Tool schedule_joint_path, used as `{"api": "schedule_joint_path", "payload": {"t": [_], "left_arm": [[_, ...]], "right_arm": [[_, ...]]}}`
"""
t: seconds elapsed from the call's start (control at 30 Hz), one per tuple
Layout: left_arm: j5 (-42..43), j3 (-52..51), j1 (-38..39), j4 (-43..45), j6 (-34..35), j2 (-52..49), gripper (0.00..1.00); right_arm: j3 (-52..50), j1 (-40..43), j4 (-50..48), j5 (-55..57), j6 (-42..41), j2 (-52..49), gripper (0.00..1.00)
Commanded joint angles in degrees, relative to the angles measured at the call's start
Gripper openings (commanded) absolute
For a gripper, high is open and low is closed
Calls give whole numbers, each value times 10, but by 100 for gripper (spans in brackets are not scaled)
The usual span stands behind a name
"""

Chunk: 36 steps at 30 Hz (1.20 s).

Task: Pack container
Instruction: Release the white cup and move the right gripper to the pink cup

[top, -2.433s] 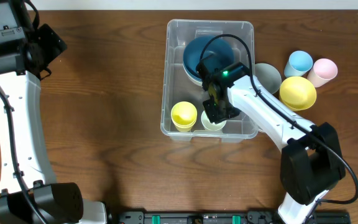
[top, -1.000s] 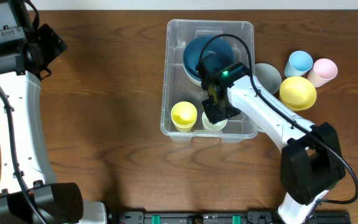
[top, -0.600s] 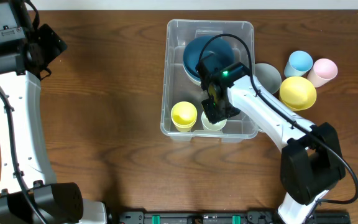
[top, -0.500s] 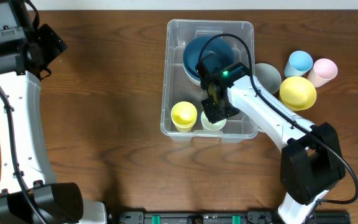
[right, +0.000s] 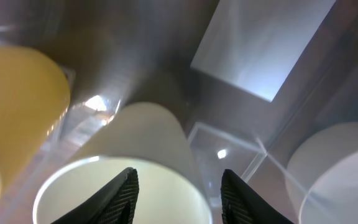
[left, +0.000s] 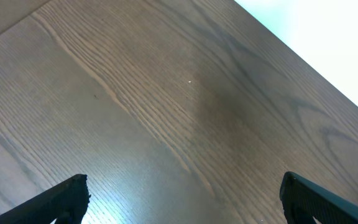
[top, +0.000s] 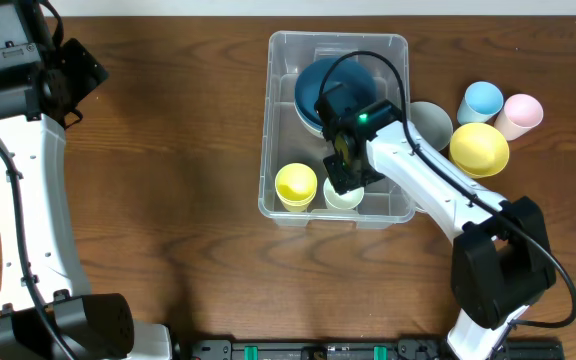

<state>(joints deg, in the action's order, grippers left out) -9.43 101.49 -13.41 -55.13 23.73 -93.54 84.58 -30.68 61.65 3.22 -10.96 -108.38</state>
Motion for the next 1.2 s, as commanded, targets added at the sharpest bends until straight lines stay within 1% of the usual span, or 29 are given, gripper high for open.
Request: {"api": "schedule_joint_path", "payload": {"t": [0.0, 0.2, 0.33, 0.43, 0.83, 1.0, 1.17], "left_arm": [[-7, 3, -2, -1, -8, 3, 98], [-7, 3, -2, -1, -8, 3, 98], [-7, 3, -2, -1, -8, 3, 98], [-7, 3, -2, -1, -8, 3, 98], [-7, 3, -2, -1, -8, 3, 98], [-7, 3, -2, -1, -8, 3, 98], [-7, 3, -2, -1, -8, 3, 98]], "right_arm": [[-4, 19, -9, 11, 10, -4, 46], [-3, 48, -17, 3, 17, -3, 47], [-2, 63, -17, -83, 71, 1, 49], [-2, 71, -16, -118, 74, 7, 49], [-2, 70, -4, -153, 89, 14, 50], [-2, 71, -3, -155, 99, 46, 50], [-2, 73, -2, -152, 104, 118, 51]]}}
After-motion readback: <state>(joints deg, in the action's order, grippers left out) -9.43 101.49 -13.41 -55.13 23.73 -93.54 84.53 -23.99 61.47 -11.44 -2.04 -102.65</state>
